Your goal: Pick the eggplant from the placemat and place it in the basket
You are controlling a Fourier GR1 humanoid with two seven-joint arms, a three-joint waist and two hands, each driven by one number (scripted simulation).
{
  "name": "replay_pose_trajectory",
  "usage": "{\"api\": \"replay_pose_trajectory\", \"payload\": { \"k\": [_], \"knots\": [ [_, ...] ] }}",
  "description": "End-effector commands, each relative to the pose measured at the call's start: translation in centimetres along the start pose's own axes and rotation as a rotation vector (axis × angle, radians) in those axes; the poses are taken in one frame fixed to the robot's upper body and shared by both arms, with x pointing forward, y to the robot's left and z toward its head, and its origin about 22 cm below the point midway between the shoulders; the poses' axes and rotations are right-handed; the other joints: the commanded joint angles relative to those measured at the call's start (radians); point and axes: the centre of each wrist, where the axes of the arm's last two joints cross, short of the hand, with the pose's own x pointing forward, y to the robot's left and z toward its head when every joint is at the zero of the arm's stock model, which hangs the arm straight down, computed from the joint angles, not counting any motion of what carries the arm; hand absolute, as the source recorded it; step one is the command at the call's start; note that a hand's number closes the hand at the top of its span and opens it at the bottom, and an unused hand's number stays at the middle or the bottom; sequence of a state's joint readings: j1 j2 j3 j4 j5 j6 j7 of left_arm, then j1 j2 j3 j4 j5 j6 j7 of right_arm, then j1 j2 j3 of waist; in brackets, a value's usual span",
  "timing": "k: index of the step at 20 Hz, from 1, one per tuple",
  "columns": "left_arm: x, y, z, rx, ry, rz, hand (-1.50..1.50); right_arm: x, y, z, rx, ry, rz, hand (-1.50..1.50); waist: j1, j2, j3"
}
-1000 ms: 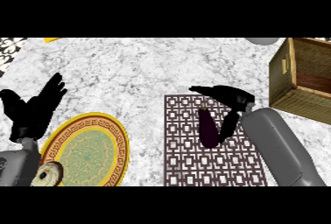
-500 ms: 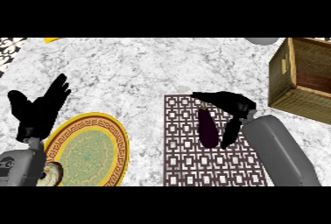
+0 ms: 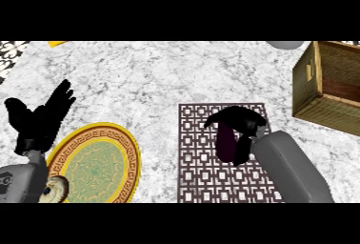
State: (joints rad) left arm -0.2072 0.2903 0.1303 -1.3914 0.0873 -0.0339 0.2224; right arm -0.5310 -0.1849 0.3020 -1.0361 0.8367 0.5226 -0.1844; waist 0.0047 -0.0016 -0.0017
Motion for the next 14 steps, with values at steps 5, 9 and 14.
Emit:
{"api": "replay_pose_trajectory", "payload": {
  "k": [5, 9, 14],
  "knots": [
    [-0.6, -0.4, -0.5, -0.004, -0.019, 0.000, 0.00, -1.3, 0.3, -0.5, 0.027, -0.033, 0.058, 1.50, -0.001, 0.003, 0.002],
    [-1.2, 0.0, 0.0, -0.024, -0.008, -0.002, 0.00, 0.9, 2.7, -2.0, 0.035, -0.045, 0.073, 1.50, -0.001, 0.002, 0.002],
    [-0.8, 0.8, 0.4, 0.022, 0.013, -0.002, 0.00, 3.0, 4.5, 0.9, -0.064, 0.074, 0.039, 1.50, -0.029, -0.008, 0.001]
  ]
}}
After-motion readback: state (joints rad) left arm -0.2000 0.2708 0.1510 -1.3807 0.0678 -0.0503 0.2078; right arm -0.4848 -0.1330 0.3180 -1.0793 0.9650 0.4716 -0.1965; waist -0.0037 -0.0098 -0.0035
